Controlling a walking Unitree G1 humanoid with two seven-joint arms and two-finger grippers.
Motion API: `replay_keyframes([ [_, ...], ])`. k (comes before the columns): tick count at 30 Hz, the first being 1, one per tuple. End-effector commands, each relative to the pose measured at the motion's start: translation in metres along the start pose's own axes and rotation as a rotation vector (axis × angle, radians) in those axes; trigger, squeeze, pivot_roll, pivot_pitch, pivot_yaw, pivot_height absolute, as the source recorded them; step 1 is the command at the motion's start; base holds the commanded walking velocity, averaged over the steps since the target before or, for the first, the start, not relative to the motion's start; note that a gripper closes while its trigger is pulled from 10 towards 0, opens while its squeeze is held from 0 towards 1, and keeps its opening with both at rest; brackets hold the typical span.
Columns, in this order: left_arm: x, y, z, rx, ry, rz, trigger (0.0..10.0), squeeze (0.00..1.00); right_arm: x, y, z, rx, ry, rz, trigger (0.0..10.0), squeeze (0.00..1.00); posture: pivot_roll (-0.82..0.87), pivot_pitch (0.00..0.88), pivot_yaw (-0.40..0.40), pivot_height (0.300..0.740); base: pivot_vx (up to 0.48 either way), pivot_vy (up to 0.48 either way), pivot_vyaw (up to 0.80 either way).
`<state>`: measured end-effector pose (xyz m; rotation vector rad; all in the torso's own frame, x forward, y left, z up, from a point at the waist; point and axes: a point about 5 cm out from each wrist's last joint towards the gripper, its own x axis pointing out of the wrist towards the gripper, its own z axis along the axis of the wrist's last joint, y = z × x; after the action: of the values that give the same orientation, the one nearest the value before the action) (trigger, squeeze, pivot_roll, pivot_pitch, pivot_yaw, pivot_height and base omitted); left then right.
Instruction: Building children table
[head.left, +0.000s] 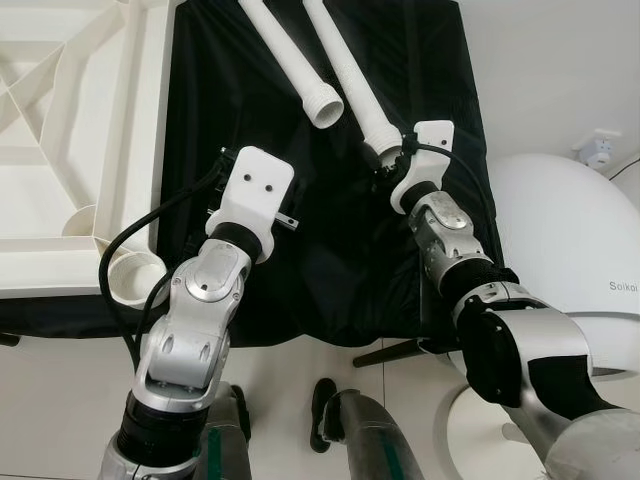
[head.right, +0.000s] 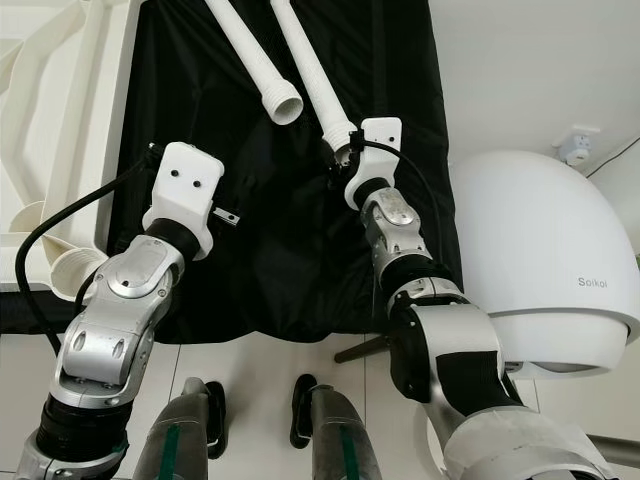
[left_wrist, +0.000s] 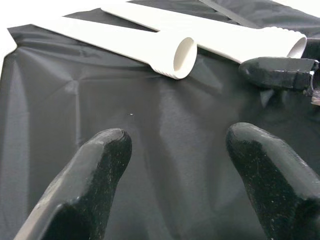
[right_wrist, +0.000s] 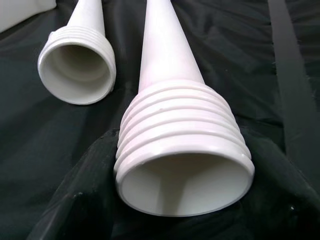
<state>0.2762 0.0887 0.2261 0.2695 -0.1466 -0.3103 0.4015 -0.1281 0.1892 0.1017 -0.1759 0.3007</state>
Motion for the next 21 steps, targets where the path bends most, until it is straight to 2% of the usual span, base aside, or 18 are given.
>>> replay_keyframes([
  [1, 0.002, -0.006, -0.001, -0.018, 0.001, -0.065, 10.0, 0.00, -0.008, -0.012, -0.003, 0.031, -0.028, -0.036, 10.0, 0.00, 0.12, 0.219, -0.086, 0.740, 0.000, 0.000, 0.00],
  [2, 0.002, -0.006, -0.001, -0.018, 0.001, -0.065, 10.0, 0.00, -0.008, -0.012, -0.003, 0.031, -0.028, -0.036, 10.0, 0.00, 0.12, 0.219, -0.086, 0.740, 0.000, 0.000, 0.00],
  [3, 0.005, -0.005, 0.000, -0.035, -0.006, -0.076, 10.0, 0.37, -0.011, -0.017, -0.001, 0.060, -0.065, -0.043, 10.0, 0.00, 0.11, 0.207, -0.082, 0.740, 0.000, 0.000, 0.00],
  [4, 0.006, -0.005, 0.001, -0.063, -0.019, -0.095, 10.0, 1.00, -0.015, -0.021, 0.001, 0.086, -0.104, -0.043, 10.0, 0.00, 0.11, 0.200, -0.079, 0.740, 0.000, 0.000, 0.00],
  [7, 0.009, -0.004, 0.002, -0.058, -0.023, -0.098, 10.0, 1.00, -0.020, -0.024, 0.002, 0.103, -0.143, -0.031, 10.0, 0.00, 0.10, 0.189, -0.076, 0.740, 0.000, 0.000, 0.00],
  [8, 0.011, -0.003, 0.002, -0.049, -0.024, -0.097, 10.0, 0.82, -0.024, -0.025, 0.002, 0.109, -0.168, -0.020, 10.0, 0.00, 0.10, 0.184, -0.075, 0.740, 0.000, 0.000, 0.00],
  [10, 0.012, -0.002, 0.003, -0.049, -0.029, -0.103, 10.0, 0.82, -0.028, -0.026, 0.003, 0.111, -0.187, -0.010, 10.0, 0.00, 0.09, 0.183, -0.074, 0.740, 0.000, 0.000, 0.00],
  [11, 0.013, -0.002, 0.003, -0.045, -0.030, -0.107, 10.0, 0.00, -0.030, -0.026, 0.004, 0.118, -0.204, 0.003, 10.0, 0.00, 0.09, 0.176, -0.075, 0.740, 0.000, 0.000, 0.00],
  [18, 0.018, 0.003, 0.002, -0.089, -0.033, -0.103, 10.0, 0.00, -0.036, -0.023, 0.013, 0.149, -0.264, 0.055, 10.0, 0.00, 0.08, 0.163, -0.073, 0.740, 0.000, 0.000, 0.00],
  [21, 0.022, 0.008, 0.002, -0.148, -0.036, -0.100, 10.0, 0.00, -0.039, -0.020, 0.022, 0.171, -0.302, 0.089, 10.0, 0.00, 0.08, 0.147, -0.075, 0.740, 0.000, 0.000, 0.00],
])
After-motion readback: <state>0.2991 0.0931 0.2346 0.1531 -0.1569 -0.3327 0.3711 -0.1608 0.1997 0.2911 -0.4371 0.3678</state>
